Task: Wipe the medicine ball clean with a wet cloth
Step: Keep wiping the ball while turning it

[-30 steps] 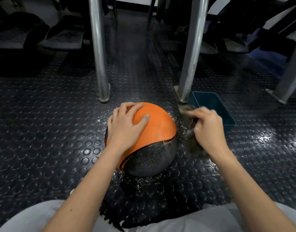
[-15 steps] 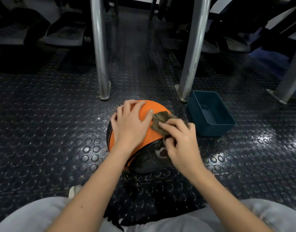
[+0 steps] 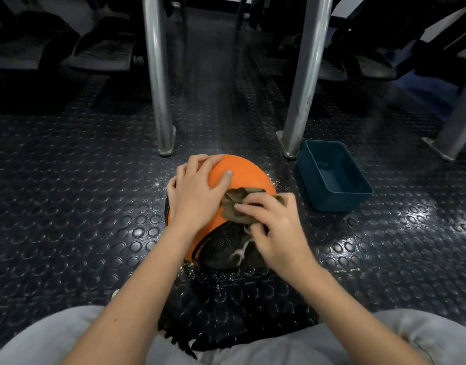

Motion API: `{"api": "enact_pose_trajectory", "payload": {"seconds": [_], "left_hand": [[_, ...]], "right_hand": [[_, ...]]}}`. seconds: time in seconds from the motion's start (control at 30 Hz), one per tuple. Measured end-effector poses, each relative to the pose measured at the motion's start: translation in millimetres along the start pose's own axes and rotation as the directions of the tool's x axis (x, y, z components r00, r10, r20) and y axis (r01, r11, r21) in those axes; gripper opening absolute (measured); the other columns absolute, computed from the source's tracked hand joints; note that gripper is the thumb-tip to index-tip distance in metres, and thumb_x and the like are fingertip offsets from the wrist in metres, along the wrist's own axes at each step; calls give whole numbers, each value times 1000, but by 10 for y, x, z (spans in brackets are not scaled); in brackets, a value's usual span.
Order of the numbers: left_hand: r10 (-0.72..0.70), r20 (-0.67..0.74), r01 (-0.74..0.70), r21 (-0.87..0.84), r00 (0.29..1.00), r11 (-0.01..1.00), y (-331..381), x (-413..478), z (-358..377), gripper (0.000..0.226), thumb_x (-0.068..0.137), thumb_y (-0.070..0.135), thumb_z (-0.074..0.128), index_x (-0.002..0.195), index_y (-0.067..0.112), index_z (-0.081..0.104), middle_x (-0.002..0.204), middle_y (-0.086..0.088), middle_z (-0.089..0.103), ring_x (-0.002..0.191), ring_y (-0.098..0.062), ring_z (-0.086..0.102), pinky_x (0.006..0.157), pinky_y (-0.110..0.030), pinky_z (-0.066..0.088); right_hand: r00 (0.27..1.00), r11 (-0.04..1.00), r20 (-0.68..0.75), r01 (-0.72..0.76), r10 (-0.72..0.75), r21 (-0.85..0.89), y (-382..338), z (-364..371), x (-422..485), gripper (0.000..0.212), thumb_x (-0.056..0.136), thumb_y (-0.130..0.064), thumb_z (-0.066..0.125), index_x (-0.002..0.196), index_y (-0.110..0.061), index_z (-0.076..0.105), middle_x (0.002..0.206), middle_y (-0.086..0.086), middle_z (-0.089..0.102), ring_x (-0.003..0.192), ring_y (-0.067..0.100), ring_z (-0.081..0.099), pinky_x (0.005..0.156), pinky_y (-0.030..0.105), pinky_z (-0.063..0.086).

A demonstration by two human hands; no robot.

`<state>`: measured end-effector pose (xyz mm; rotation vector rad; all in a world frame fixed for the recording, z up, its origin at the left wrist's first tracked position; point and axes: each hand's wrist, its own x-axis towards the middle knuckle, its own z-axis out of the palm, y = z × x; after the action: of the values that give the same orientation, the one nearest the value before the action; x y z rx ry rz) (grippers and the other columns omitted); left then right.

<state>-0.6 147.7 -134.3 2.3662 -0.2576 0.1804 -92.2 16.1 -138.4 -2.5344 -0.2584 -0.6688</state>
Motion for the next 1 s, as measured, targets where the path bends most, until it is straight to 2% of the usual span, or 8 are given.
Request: {"api": "enact_pose_trajectory", "payload": {"seconds": [0.13, 0.2, 0.4, 0.63, 0.7, 0.83, 0.93, 1.0], "left_hand": [[18, 23, -18, 0, 1000, 1000, -14, -33, -13, 45, 92, 53, 42, 135, 39, 45, 135, 17, 37, 126, -10, 27, 107, -38, 17], [22, 26, -23, 14, 999, 1000, 9, -24, -2, 46, 92, 55, 42, 135, 39, 44, 135, 17, 36, 127, -10, 27, 108, -39, 17], [0, 11, 0, -32, 1000, 1000, -36, 3, -27, 42, 92, 52, 45, 132, 40, 47, 134, 17, 38, 127, -11, 28, 106, -38, 18], [2, 25, -1, -29, 1000, 1000, 15, 8, 3, 44, 92, 54, 44, 134, 40, 46, 134, 18, 36, 127, -9, 25, 106, -37, 16], [-11, 7, 11, -22, 1000, 1000, 18, 10, 17, 44, 91, 54, 44, 133, 40, 46, 134, 18, 37, 127, -9, 25, 106, -37, 16], [-20, 19, 21, -60, 1000, 998, -51, 17, -29, 43, 91, 54, 45, 132, 41, 46, 133, 18, 37, 127, -9, 26, 106, -36, 17], [-14, 26, 16, -85, 1000, 996, -103, -9, -67, 43, 91, 53, 45, 133, 41, 46, 130, 20, 36, 126, -7, 25, 106, -36, 17], [-13, 28, 15, -82, 1000, 997, -103, -14, -70, 44, 91, 54, 44, 134, 41, 45, 130, 21, 35, 126, -7, 24, 107, -37, 16]], "right_hand": [[962, 962, -2, -274, 274, -20, 433, -104, 272, 45, 78, 11, 47, 104, -17, 71, 108, -7, 65, 99, 25, 45, 85, 0, 18], [930, 930, 1, -367, 367, 17, 425, -121, 273, 46, 80, 13, 50, 106, -18, 71, 110, -8, 64, 97, 21, 44, 81, -1, 19], [1000, 1000, -22, 10, -9, 24, 34, 5, -14, 43, 74, -2, 39, 94, -16, 74, 100, -11, 65, 91, 15, 35, 90, 8, 24], [950, 946, -46, -301, 308, 121, 374, -121, 231, 49, 72, 18, 53, 89, -23, 73, 96, -17, 62, 96, 28, 50, 81, 4, 23], [965, 962, -50, -252, 258, 102, 267, -100, 167, 44, 75, 15, 52, 91, -19, 75, 96, -16, 62, 94, 22, 45, 82, 3, 22], [1000, 998, 5, 9, -9, 60, 67, 7, -15, 40, 75, -5, 40, 89, -17, 76, 97, -14, 63, 90, 10, 32, 90, 5, 23], [987, 983, -34, -156, 160, 102, 361, -61, 126, 44, 73, 10, 46, 88, -22, 74, 95, -19, 60, 91, 9, 36, 88, 14, 30], [953, 947, -41, -292, 299, 135, 449, -119, 189, 51, 74, 17, 52, 90, -27, 71, 94, -21, 60, 94, 19, 44, 86, 13, 30]]}}
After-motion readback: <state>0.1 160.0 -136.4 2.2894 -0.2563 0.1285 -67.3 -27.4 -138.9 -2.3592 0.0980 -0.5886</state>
